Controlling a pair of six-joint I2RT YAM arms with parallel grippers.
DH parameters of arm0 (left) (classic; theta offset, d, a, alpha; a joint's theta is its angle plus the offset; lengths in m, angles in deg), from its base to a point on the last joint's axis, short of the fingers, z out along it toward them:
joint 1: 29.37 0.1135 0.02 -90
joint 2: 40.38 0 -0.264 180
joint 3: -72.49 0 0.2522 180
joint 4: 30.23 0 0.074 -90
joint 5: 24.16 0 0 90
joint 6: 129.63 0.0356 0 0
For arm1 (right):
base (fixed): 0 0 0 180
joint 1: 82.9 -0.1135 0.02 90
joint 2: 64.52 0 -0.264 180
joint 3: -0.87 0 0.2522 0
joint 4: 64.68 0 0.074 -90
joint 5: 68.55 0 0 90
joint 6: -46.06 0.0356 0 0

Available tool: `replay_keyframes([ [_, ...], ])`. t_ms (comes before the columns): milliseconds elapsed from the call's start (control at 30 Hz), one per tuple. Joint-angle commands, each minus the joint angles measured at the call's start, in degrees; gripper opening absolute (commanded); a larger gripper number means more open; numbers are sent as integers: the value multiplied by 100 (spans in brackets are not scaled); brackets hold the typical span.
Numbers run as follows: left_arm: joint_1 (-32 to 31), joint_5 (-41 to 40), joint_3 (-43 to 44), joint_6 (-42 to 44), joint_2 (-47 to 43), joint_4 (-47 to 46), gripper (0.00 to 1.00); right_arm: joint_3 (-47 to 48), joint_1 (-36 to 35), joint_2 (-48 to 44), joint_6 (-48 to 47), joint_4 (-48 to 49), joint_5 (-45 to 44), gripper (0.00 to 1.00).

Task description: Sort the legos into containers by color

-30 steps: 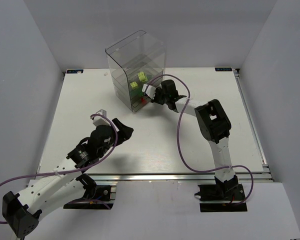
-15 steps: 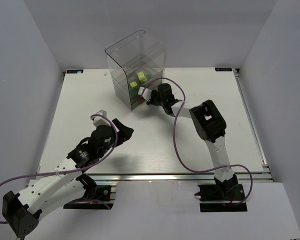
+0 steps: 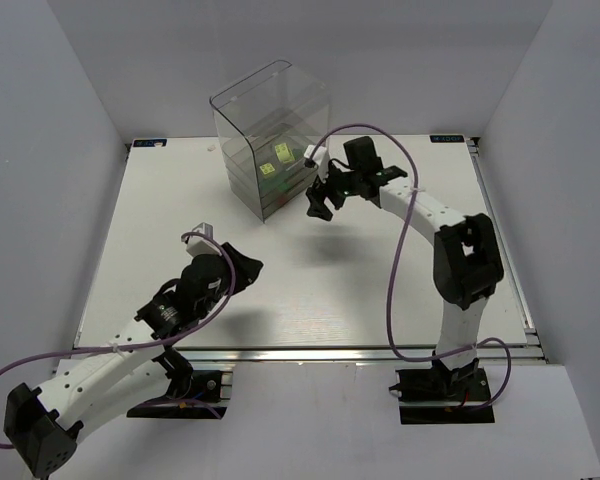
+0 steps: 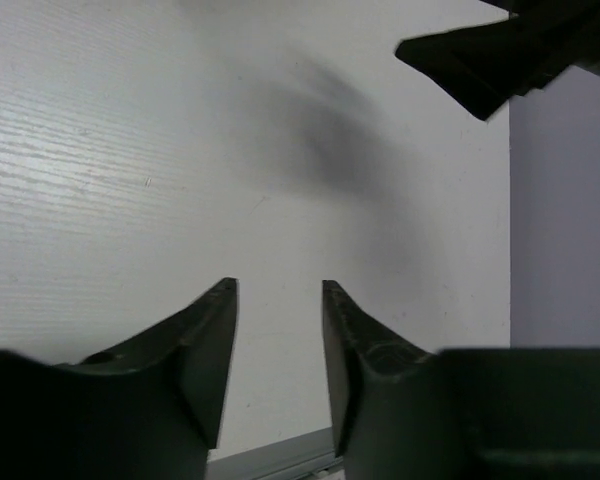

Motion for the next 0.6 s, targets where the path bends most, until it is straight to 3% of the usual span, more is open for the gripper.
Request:
replay_keyframes([
  [0,18,35,12,230,113,-356,52,57,52,-599,1259,-1479,772,84],
  [67,18,115,91,397,271,-471,70,-74,122,-915,1627,-1568,746,85],
  [100,18,141,126,450,341,-488,85,-119,140,-1039,1708,-1603,772,86],
  [133,18,211,214,529,481,-541,89,-197,209,-1145,1857,-1508,659,86],
  [400,18,825,636,1451,1220,-761,98,-698,342,-1928,2762,-1138,-580,89],
  [567,18,1020,803,1812,1414,-708,98,-909,474,-2225,2764,-831,-678,89],
])
